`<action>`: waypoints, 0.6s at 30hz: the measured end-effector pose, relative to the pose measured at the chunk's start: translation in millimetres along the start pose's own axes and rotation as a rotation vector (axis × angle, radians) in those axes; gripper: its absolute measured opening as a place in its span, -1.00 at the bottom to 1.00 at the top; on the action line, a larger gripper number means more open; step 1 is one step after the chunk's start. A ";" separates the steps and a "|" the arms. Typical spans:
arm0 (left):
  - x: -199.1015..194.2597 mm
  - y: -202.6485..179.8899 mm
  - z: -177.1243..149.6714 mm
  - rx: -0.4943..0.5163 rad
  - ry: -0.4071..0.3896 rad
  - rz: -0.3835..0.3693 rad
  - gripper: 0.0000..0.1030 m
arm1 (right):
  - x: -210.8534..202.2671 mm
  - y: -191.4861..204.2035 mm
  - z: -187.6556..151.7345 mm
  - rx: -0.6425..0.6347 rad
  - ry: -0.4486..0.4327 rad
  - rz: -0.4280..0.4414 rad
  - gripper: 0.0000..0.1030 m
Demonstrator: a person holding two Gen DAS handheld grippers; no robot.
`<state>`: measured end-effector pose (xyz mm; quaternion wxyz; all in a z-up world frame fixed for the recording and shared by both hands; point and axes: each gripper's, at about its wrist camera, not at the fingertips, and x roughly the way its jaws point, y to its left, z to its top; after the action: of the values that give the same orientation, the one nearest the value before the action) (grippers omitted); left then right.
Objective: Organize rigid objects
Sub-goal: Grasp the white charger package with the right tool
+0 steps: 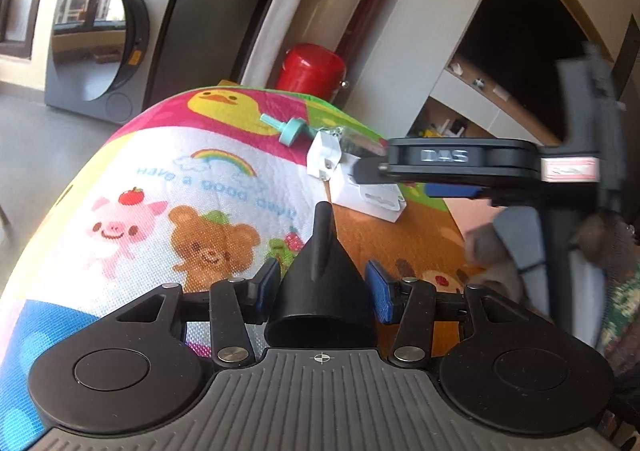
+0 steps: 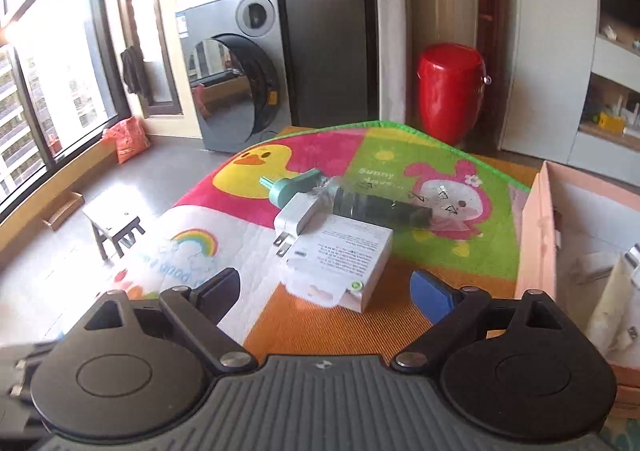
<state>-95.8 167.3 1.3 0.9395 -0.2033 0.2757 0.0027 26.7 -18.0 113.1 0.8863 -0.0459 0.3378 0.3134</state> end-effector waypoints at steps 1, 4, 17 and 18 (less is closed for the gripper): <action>-0.1 -0.8 -0.3 0.005 0.000 -0.003 0.01 | 15.4 3.3 2.5 0.005 0.012 -0.018 0.80; -0.5 -1.0 -2.3 0.004 -0.002 -0.014 0.01 | 57.0 10.5 4.4 -0.039 0.091 -0.095 0.75; 0.4 -16.0 -8.6 0.038 0.039 -0.062 0.01 | -95.1 -28.5 -50.7 -0.086 -0.001 0.002 0.32; 0.7 -22.6 -10.7 0.054 0.053 -0.078 0.01 | -110.1 -34.2 -60.8 -0.093 -0.018 -0.019 0.32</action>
<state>-98.0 142.4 1.3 0.9364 -0.1885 0.2924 -0.0468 -51.3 -120.8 131.0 0.8893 -0.0873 0.3143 0.3205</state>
